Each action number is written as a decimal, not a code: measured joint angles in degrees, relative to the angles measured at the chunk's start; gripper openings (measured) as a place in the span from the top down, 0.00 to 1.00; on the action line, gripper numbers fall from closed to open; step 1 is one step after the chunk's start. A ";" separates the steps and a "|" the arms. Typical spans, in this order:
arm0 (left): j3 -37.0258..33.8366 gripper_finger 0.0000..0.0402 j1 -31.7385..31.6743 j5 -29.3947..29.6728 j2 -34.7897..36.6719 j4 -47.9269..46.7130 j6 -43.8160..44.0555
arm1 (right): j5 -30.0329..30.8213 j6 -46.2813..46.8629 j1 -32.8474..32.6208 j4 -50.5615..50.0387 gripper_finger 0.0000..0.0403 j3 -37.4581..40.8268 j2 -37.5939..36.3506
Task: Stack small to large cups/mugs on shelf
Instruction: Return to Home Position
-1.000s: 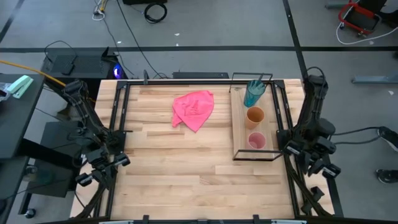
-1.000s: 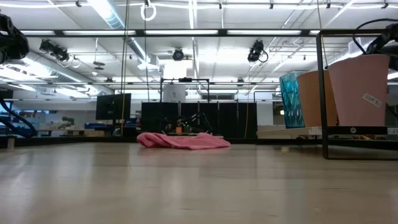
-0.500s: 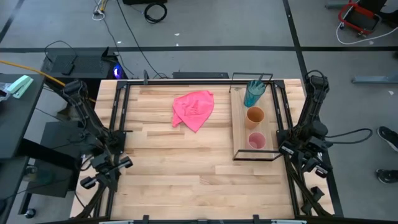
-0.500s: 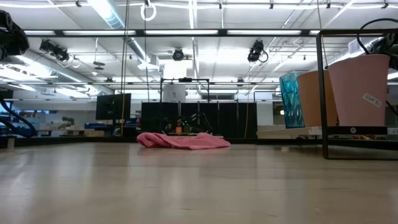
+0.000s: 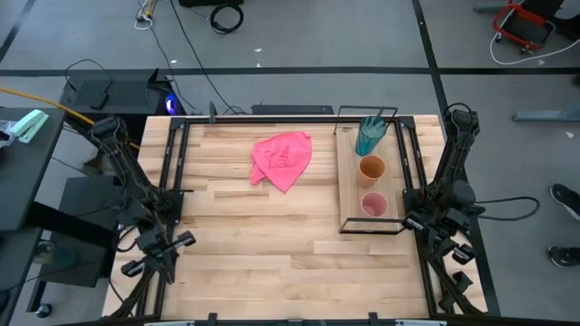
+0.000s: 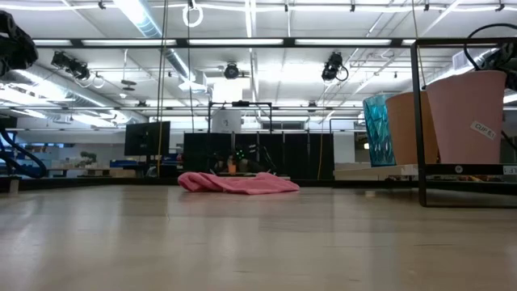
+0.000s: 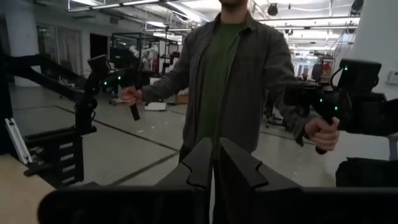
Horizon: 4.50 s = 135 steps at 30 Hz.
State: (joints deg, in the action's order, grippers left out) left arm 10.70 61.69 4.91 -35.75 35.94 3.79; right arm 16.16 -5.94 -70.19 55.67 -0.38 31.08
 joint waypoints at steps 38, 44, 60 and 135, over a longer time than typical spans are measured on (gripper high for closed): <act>0.02 0.90 0.00 0.07 32.14 -28.22 -4.86 | 2.19 0.95 0.02 -2.53 0.86 -0.04 -0.05; 0.02 0.90 -0.01 0.04 35.56 -31.34 -5.57 | 2.21 1.25 0.00 -2.51 0.86 -0.07 -0.05; -10.10 0.90 -0.13 3.45 34.76 -21.27 -2.91 | 2.53 -1.81 0.02 -10.45 0.86 -0.11 -0.01; -10.12 0.92 -0.12 3.43 34.69 -24.04 -2.98 | 2.67 1.63 0.00 -36.83 0.86 -0.09 -30.05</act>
State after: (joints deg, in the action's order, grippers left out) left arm 0.58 61.57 8.34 -1.06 11.90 0.81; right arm 18.84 -4.31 -70.19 18.84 -0.47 1.02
